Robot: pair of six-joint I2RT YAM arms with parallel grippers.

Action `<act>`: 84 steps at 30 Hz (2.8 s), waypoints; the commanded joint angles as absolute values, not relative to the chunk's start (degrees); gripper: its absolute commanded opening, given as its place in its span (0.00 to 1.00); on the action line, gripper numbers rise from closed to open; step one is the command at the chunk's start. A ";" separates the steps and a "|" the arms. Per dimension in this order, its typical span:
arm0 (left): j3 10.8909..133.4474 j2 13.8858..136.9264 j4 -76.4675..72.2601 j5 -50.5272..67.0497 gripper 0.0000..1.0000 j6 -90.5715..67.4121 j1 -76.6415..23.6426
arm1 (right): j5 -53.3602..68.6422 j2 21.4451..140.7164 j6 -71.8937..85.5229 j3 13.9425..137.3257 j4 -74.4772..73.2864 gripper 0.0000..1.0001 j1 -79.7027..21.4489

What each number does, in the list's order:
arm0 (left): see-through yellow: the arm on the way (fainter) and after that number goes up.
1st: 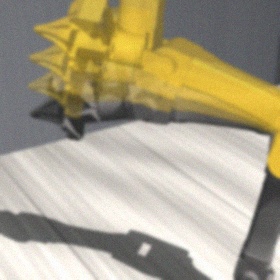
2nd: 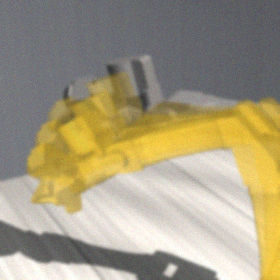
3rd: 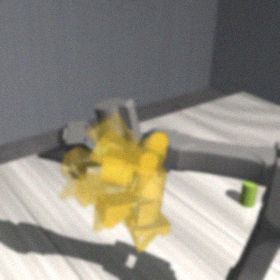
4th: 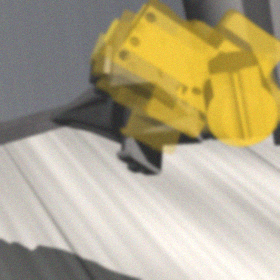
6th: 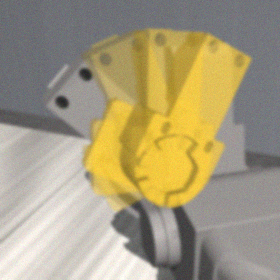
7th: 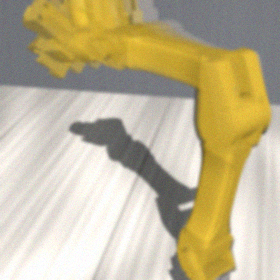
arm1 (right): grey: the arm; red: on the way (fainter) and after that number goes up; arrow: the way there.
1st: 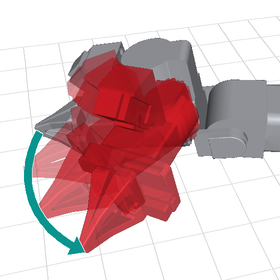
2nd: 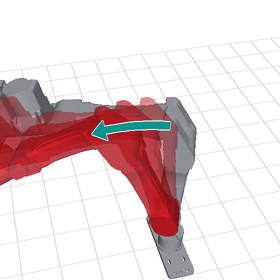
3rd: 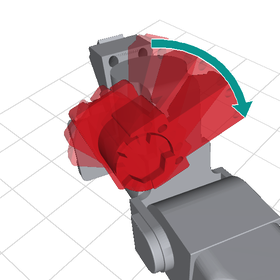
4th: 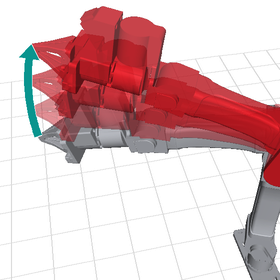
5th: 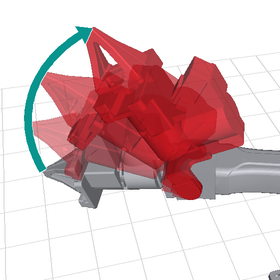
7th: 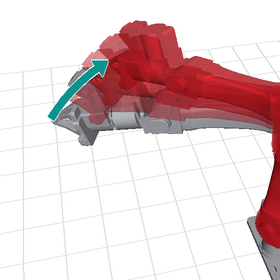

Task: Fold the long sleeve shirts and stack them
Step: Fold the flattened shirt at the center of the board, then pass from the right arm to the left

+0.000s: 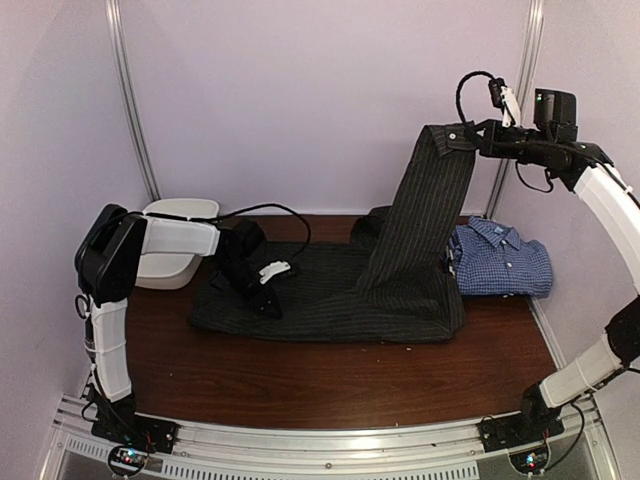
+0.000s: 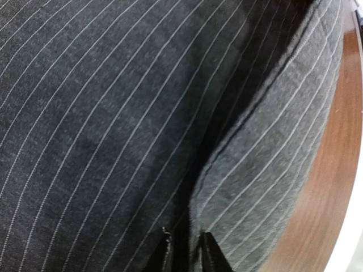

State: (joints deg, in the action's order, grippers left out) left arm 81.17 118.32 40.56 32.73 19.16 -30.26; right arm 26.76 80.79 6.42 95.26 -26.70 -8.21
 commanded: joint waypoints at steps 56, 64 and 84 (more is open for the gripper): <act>41.61 70.56 -8.59 3.16 0.81 -29.69 -27.51 | 20.81 73.76 32.02 64.29 -3.05 0.00 -30.58; 48.86 79.77 -23.80 26.18 0.81 -33.83 -35.63 | 17.29 73.21 53.28 44.00 28.19 0.00 -41.29; 48.17 103.71 -66.99 45.56 0.93 -61.28 -42.66 | 13.33 78.62 65.26 33.00 53.44 0.00 -47.29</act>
